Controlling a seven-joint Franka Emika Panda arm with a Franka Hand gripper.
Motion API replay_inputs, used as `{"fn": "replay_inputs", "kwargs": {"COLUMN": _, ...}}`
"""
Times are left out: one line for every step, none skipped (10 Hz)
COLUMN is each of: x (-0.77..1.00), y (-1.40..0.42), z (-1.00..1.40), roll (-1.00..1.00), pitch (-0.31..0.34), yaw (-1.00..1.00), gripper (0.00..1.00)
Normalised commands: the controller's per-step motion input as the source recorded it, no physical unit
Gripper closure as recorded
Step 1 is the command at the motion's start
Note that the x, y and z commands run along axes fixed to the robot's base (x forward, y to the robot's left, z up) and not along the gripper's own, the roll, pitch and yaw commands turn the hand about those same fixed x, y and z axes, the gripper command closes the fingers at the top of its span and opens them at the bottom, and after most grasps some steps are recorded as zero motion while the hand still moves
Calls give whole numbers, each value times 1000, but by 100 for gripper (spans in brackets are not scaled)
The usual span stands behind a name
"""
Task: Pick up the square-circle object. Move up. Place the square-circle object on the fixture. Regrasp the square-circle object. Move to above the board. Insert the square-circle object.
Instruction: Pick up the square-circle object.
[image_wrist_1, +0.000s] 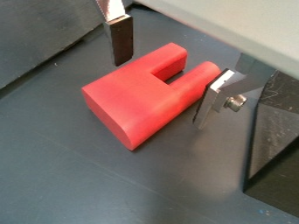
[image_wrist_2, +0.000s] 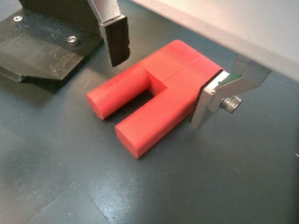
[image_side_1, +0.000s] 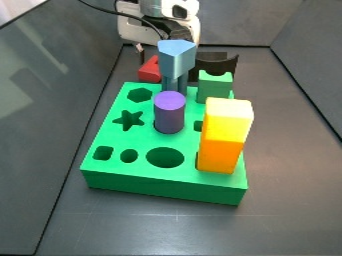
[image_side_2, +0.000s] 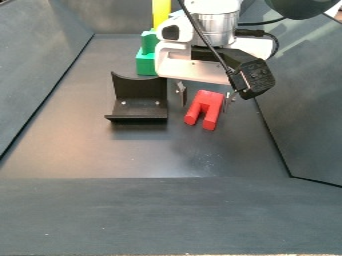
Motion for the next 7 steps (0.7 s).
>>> {"fn": "replay_inputs", "kwargs": {"x": -306, "y": 74, "z": -97, "roll": -309, "pitch": -447, "yaw": 0, "gripper": 0}}
{"fn": "replay_inputs", "kwargs": {"x": -206, "y": 37, "z": -177, "roll": -157, "pitch": -280, "yaw": -46, "gripper": 0}}
{"fn": "replay_inputs", "kwargs": {"x": -111, "y": 111, "z": -91, "roll": -146, "pitch": -179, "yaw": 0, "gripper": 0}}
{"fn": "replay_inputs", "kwargs": {"x": 0, "y": 37, "z": -77, "roll": -39, "pitch": -23, "yaw": 0, "gripper": 0}}
{"fn": "replay_inputs", "kwargs": {"x": 240, "y": 83, "z": -103, "roll": 0, "pitch": 34, "yaw": 0, "gripper": 0}}
{"fn": "replay_inputs", "kwargs": {"x": 406, "y": 106, "z": -183, "roll": -4, "pitch": 140, "yaw": 0, "gripper": 0}}
{"fn": "replay_inputs", "kwargs": {"x": 257, "y": 183, "z": -354, "roll": -134, "pitch": 106, "yaw": 0, "gripper": 0}}
